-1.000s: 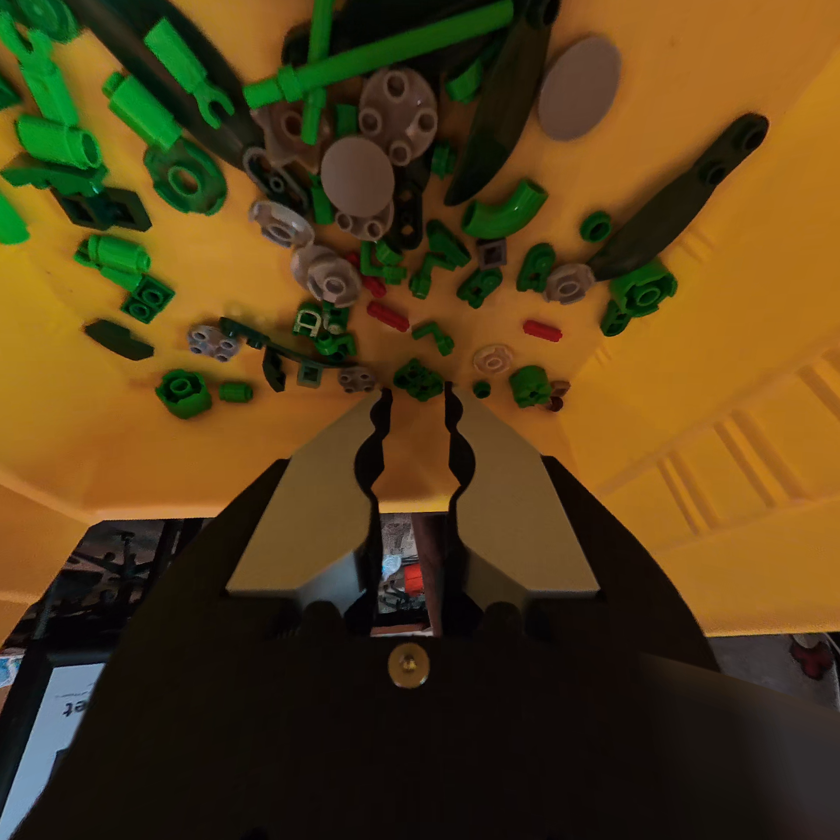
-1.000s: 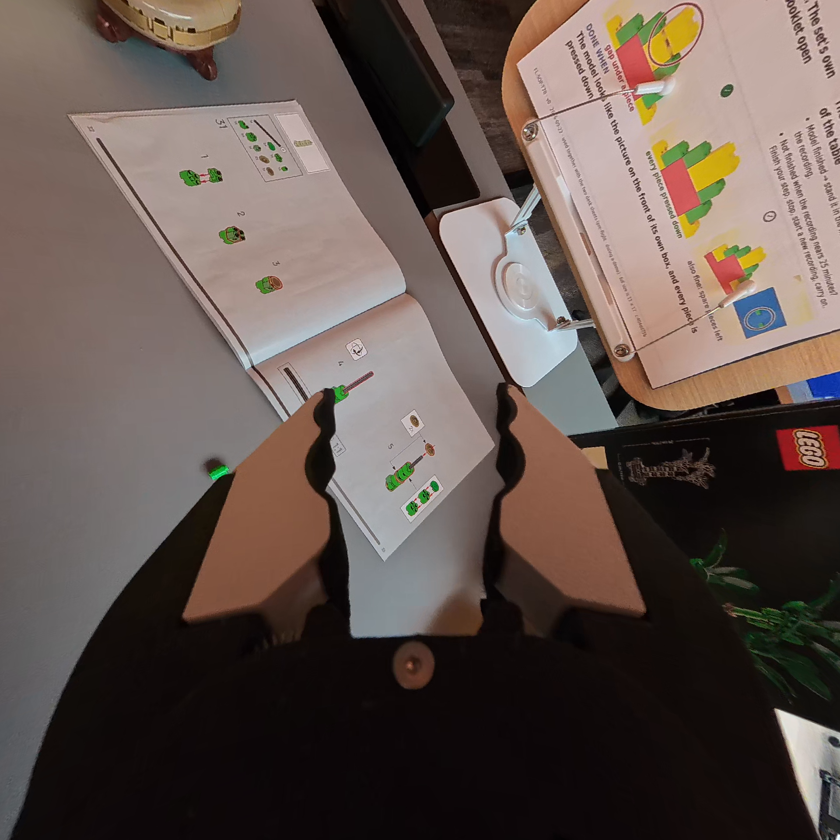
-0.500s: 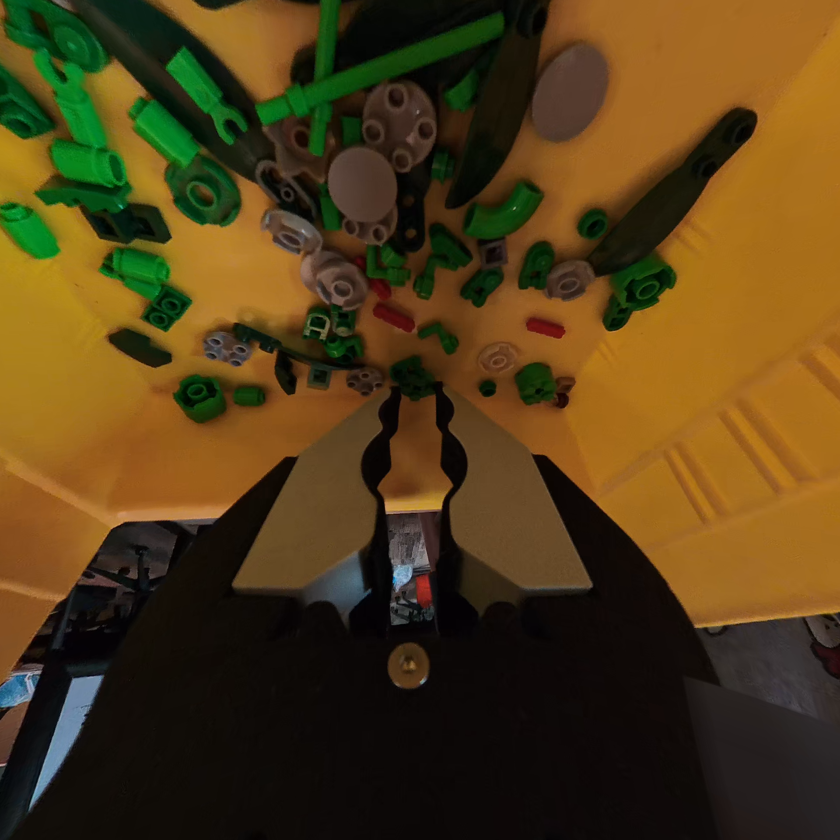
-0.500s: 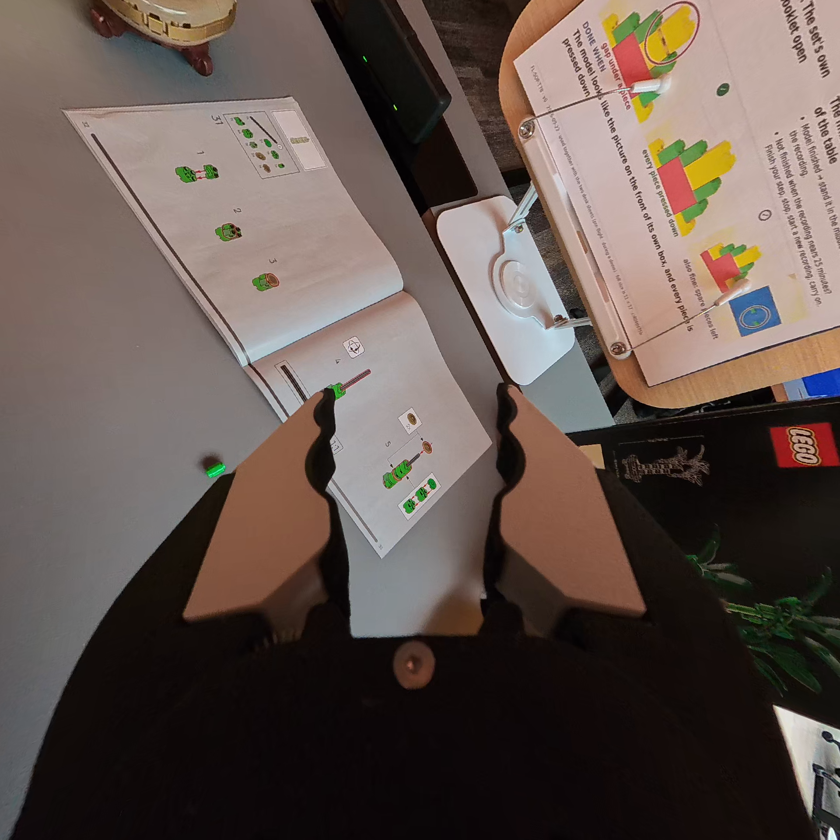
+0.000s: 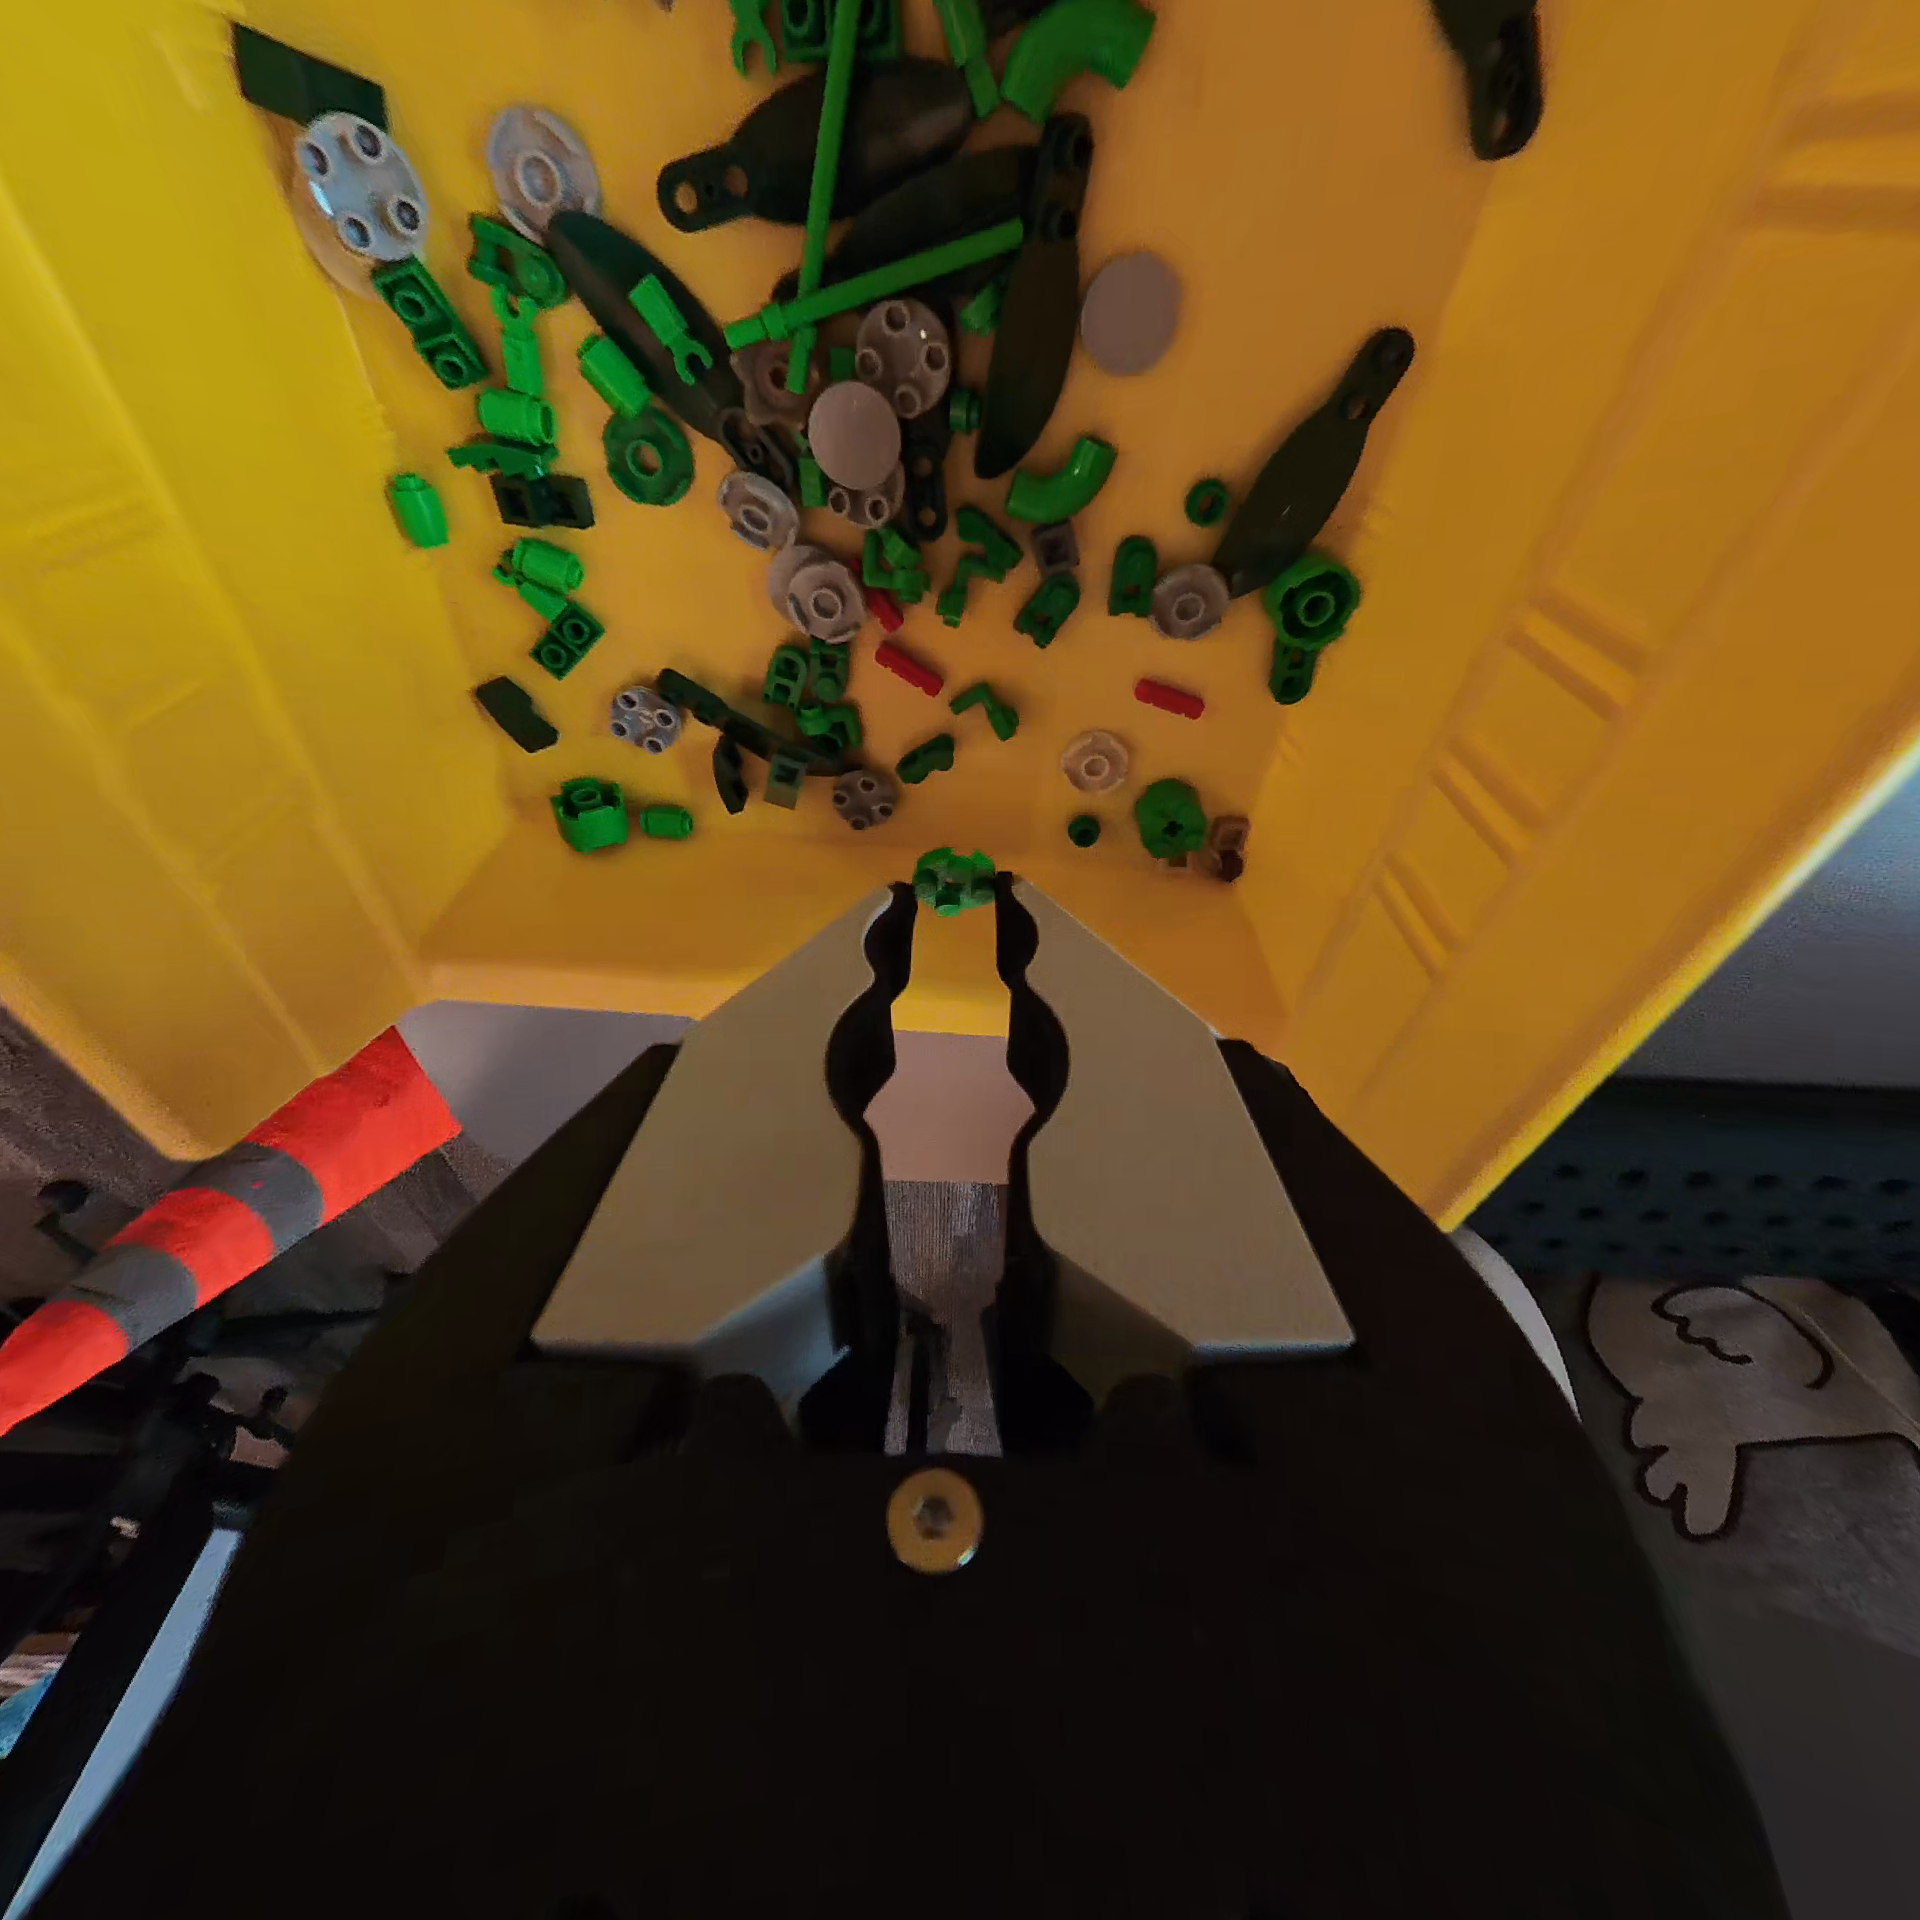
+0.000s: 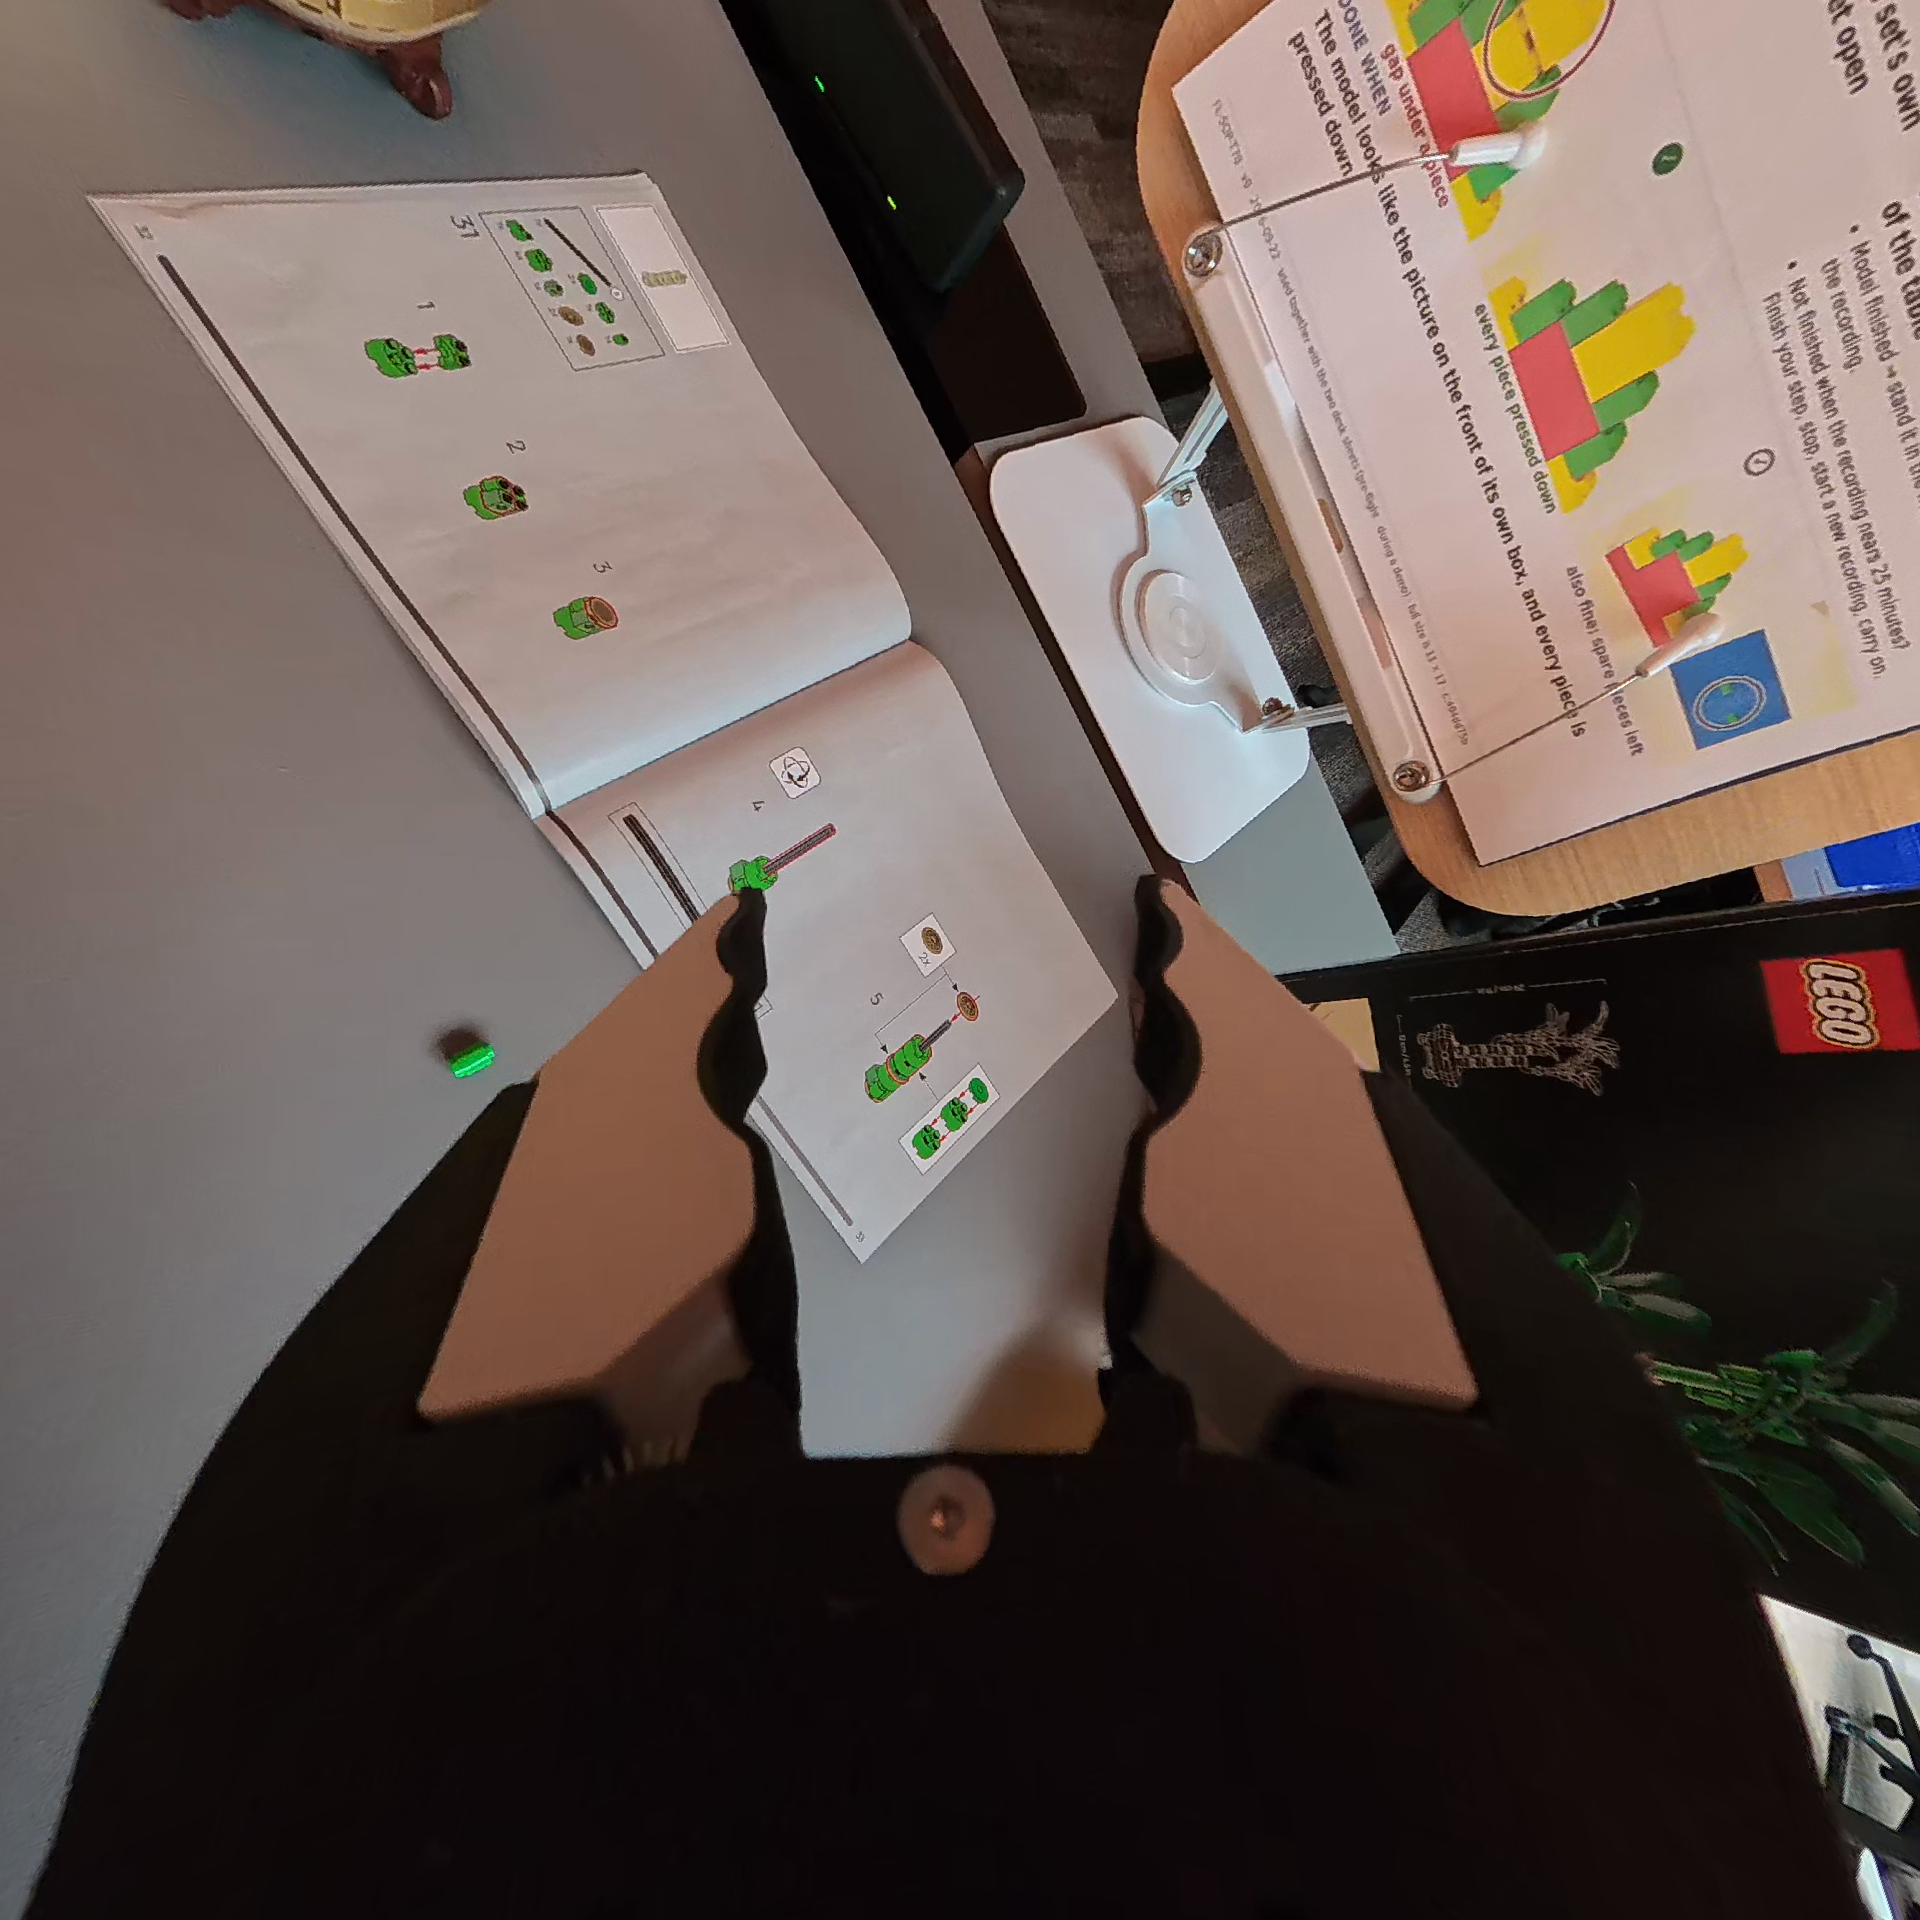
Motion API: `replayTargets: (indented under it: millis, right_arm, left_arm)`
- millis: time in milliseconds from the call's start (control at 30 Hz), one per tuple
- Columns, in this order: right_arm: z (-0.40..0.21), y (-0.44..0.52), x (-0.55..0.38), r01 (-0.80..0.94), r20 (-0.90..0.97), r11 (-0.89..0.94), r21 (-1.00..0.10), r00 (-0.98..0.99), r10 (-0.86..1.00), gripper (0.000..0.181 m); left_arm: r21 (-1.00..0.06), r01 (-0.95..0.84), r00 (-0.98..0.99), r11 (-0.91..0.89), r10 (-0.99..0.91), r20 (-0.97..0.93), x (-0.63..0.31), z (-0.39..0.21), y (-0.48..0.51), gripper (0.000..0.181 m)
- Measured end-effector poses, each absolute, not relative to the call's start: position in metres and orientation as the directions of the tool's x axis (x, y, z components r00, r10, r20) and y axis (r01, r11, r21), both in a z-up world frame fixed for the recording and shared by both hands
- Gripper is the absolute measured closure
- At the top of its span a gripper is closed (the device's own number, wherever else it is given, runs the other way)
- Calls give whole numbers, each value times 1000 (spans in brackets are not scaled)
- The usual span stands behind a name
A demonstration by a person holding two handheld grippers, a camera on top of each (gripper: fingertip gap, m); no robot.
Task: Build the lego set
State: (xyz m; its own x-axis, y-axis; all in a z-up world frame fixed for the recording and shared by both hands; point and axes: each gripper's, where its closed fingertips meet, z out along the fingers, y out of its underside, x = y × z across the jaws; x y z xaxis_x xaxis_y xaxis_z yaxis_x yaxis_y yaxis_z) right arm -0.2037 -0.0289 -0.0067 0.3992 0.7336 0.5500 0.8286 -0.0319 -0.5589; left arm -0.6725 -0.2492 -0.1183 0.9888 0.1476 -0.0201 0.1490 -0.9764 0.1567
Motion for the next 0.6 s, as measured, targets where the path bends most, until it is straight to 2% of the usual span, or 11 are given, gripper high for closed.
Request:
replayTargets:
  millis: [100,200,333,467,600]
  right_arm:
    - [-8,-28,-204,829,548,-32,-559,398,736,109]
    - [-9,-28,-205,828,544,-33,-560,397,739,109]
    - [-10,-30,-206,829,538,-29,-559,389,747,109]
    - [-4,-35,-212,817,537,-2,-577,381,753,109]
    - [-1,-39,-214,816,541,14,-578,370,756,109]
  left_arm:
    - [81,152,988,-985,148,-50,-675,-105,-244,167]
    - [-58,122,991,-991,125,-40,-671,-86,-228,167]
    - [-246,-8,1000,-969,-5,-14,-648,-57,-202,167]
    - [-470,-236,945,-851,-314,94,-582,-20,-172,167]
    - [-671,-471,655,-572,-737,168,-492,15,-175,167]
